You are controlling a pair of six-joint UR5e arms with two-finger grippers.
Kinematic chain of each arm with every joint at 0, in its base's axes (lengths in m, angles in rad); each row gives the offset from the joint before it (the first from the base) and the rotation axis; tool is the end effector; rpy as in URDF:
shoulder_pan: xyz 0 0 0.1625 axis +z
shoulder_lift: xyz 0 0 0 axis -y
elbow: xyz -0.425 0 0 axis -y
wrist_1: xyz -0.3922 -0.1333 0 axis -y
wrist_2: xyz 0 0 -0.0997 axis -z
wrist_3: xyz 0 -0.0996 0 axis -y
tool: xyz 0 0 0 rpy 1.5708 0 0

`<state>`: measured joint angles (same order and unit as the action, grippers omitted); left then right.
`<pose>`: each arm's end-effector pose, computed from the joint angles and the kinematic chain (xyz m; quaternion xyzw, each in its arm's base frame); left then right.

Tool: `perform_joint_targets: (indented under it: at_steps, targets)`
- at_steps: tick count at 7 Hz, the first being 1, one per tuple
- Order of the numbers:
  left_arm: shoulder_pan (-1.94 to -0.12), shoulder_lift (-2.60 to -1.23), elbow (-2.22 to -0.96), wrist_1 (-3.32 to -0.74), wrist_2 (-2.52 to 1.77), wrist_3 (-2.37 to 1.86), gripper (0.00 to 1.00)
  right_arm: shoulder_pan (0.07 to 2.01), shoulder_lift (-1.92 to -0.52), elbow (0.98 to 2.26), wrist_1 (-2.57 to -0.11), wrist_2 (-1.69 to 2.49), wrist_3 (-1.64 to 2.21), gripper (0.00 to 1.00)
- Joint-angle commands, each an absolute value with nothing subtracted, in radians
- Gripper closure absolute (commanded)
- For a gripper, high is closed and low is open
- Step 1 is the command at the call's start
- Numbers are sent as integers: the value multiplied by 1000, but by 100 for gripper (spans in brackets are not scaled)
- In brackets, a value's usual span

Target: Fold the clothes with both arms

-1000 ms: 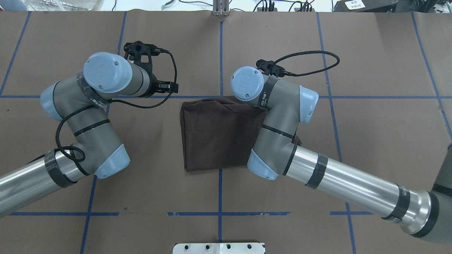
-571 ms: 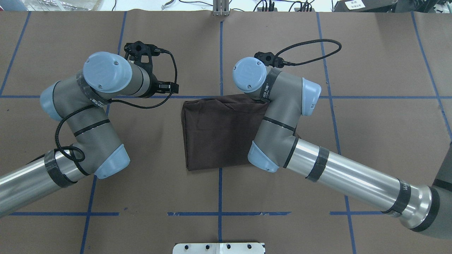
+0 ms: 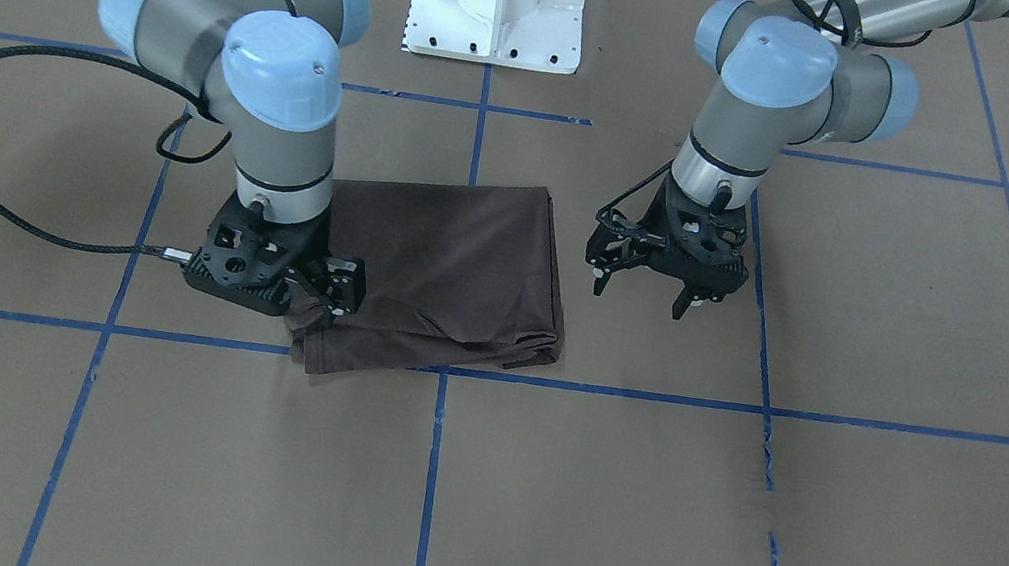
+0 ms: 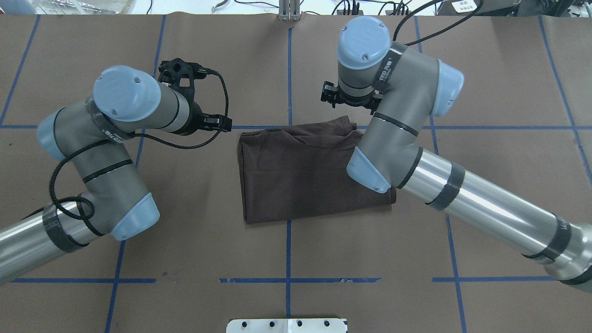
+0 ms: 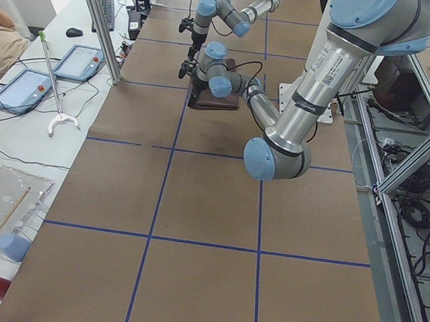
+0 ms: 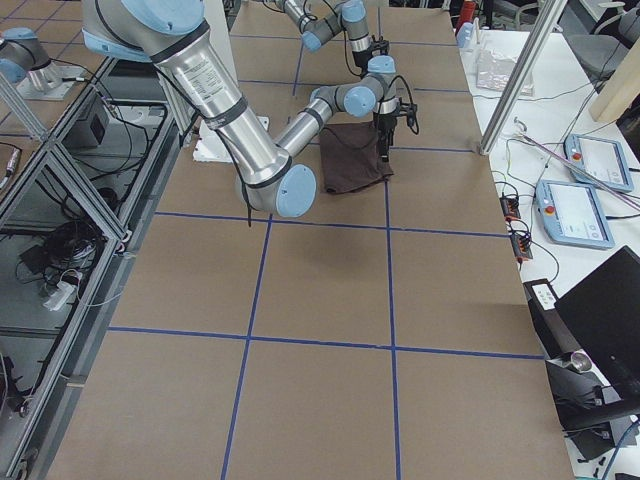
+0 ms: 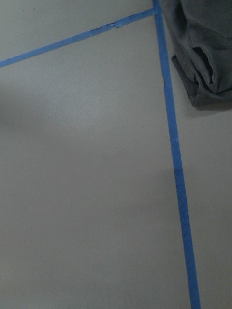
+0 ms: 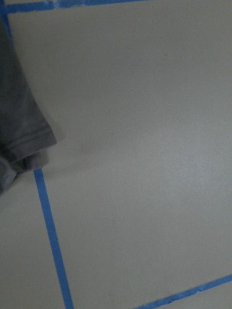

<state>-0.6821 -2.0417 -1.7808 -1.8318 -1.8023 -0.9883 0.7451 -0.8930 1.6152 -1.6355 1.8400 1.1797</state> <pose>0.4230 -0.4858 0.2708 0.1833 0.4244 0.0083 0.8867 -0.4409 -0.5520 0.2494 0.0651 -0.3380 0.1225 0.9309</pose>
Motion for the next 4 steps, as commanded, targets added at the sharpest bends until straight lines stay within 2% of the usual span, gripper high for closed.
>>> perform_joint_targets:
  at_steps: [1,2,4]
  targets:
    - [-737,-1904,-1992,-1683,-1816,-819,0,860,-1149,1924,-1766,1935,902,0]
    - [-812,-1826,-2058,-1654,-1856,-669,0,962,-1280,2016,-1801,1983,697,0]
    - [-1051,-1699,-2062,-1654,-2105,-424,0,1212,-1534,2043,-1789,2112,266,0]
